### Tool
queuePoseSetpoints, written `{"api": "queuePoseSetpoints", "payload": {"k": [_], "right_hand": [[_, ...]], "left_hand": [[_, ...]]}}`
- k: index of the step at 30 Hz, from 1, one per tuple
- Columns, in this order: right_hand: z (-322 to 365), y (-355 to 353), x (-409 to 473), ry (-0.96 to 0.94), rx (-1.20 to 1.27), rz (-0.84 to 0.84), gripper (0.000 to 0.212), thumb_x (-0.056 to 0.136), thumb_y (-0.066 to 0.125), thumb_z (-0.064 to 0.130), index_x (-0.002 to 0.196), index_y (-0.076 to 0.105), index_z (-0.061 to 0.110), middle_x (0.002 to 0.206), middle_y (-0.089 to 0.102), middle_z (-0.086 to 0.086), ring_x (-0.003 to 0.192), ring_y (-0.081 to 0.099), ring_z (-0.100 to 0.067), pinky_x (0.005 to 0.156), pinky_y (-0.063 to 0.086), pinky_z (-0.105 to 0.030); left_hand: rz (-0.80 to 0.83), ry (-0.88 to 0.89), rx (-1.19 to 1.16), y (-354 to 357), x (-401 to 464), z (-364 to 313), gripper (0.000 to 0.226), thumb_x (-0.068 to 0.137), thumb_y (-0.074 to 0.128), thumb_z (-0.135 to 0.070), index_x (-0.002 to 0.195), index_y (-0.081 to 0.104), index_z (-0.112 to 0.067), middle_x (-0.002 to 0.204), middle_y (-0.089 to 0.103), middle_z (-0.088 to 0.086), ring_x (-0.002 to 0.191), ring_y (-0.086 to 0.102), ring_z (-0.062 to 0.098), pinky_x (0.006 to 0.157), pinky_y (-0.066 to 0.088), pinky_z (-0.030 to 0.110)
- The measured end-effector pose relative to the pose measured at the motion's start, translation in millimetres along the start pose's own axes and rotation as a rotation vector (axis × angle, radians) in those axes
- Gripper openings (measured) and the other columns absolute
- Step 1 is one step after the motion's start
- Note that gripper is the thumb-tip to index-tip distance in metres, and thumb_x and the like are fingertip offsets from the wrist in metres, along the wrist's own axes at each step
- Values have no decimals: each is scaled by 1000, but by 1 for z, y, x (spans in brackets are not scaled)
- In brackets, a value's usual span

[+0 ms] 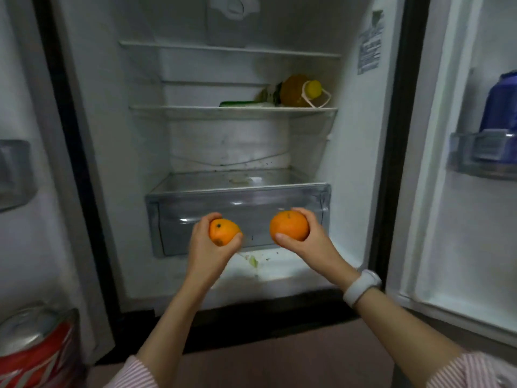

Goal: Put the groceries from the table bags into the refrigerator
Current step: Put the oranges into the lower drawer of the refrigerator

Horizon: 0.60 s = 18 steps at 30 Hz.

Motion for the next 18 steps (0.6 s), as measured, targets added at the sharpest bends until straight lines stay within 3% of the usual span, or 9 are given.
{"api": "queuePoseSetpoints", "payload": {"k": [3,5,8,12,18], "right_hand": [[5,6,85,-96,-117,-23,68,69,77,34,124,38,25,127,44,-11,110,51,-25,96,44,-38],[7,13,132,-128,-173,-48,73,71,76,33,130,37,15,128,43,-16,117,46,-29,102,37,-37],[0,26,185,-175,-211,-59,74,73,74,29,131,35,6,133,40,-18,122,42,-32,104,33,-36],[-20,41,227,-162,-271,47,73,76,72,29,133,32,8,137,32,-16,122,43,-32,103,36,-38],[-32,46,248,-168,-440,146,72,79,64,44,137,32,14,135,43,-16,118,48,-34,97,43,-47]], "left_hand": [[-100,43,89,4,50,-9,49,72,75,-16,115,52,-17,114,50,5,97,52,19,80,38,27],[-143,74,140,5,75,-11,50,71,76,-15,116,53,-15,112,51,7,98,52,20,83,38,26],[-181,98,211,5,97,-11,50,71,76,-15,115,53,-13,107,49,3,94,49,16,81,36,24],[-193,99,239,5,116,-2,49,71,76,-16,114,53,-16,106,48,1,93,50,17,81,36,24],[-164,90,242,13,130,14,48,72,75,-18,113,51,-20,109,48,2,92,50,15,78,38,26]]}}
Point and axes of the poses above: each hand's wrist, its own x-axis towards the middle knuckle, its own y-axis out of the palm, z = x × y, the point moved 2 cm from there along x, towards the middle knuckle
